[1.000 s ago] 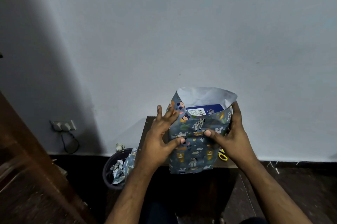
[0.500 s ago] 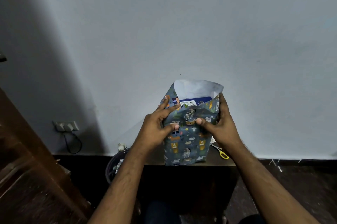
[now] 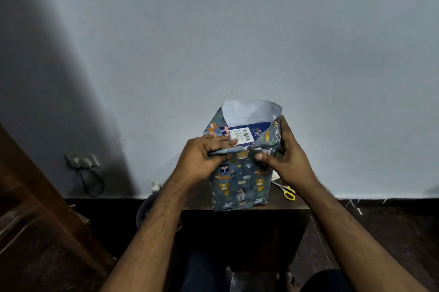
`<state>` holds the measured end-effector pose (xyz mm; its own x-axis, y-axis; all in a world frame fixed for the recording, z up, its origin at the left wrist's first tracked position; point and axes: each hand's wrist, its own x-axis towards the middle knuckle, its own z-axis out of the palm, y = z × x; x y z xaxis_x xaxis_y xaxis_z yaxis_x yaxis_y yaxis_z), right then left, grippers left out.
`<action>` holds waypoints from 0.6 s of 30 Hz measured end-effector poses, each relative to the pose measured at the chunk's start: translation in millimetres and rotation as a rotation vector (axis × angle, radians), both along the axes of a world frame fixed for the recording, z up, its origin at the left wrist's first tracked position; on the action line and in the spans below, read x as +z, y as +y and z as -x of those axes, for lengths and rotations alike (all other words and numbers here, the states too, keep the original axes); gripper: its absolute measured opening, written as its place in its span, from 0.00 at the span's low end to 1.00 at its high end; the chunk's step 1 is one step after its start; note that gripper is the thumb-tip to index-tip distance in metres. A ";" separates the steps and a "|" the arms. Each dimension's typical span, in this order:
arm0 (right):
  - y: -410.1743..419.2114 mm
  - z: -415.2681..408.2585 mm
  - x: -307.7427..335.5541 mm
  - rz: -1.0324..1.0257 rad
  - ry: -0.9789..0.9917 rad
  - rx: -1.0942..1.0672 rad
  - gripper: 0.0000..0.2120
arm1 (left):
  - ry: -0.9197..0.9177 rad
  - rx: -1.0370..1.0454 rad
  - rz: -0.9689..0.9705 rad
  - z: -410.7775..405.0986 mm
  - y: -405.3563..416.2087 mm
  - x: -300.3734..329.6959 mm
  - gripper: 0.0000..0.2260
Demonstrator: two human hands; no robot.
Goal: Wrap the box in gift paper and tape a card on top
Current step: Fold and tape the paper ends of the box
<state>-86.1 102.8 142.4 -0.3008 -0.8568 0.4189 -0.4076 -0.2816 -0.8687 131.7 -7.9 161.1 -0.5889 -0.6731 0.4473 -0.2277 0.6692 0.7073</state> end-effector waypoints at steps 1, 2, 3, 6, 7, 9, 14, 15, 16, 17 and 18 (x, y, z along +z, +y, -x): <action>0.0 0.7 -1.0 0.008 0.000 0.000 0.48 | -0.043 -0.010 -0.022 -0.3 1.2 3.9 0.15; -0.6 1.8 -1.9 0.016 -0.010 -0.002 0.48 | -0.083 -0.031 -0.050 0.1 4.3 10.0 0.17; -1.1 2.7 -2.2 0.020 -0.026 -0.001 0.48 | -0.108 -0.079 -0.099 0.4 8.9 18.7 0.21; -3.6 4.6 -4.0 0.018 -0.053 -0.014 0.48 | -0.175 -0.240 -0.302 13.9 23.5 49.6 0.24; -3.9 3.4 -4.3 0.015 -0.056 -0.026 0.48 | -0.237 -0.244 -0.350 21.9 25.2 57.2 0.27; -5.2 0.3 -4.1 0.024 -0.050 -0.055 0.46 | -0.396 -0.236 -0.373 36.3 25.5 68.2 0.36; -10.0 2.2 -8.3 -0.019 0.035 -0.140 0.42 | -0.564 -0.432 -0.260 57.5 22.0 86.6 0.16; -9.8 3.0 -8.2 -0.029 0.047 -0.145 0.42 | -0.563 -0.434 -0.256 63.9 23.0 90.5 0.20; -9.5 2.2 -7.6 -0.033 0.048 -0.142 0.42 | -0.567 -0.398 -0.246 69.4 22.7 92.4 0.28; -8.8 2.7 -6.8 -0.034 0.049 -0.140 0.43 | -0.572 -0.339 -0.225 76.1 24.4 95.6 0.33; -8.0 2.7 -6.3 -0.034 0.048 -0.136 0.43 | -0.595 -0.294 -0.165 81.9 25.2 98.1 0.33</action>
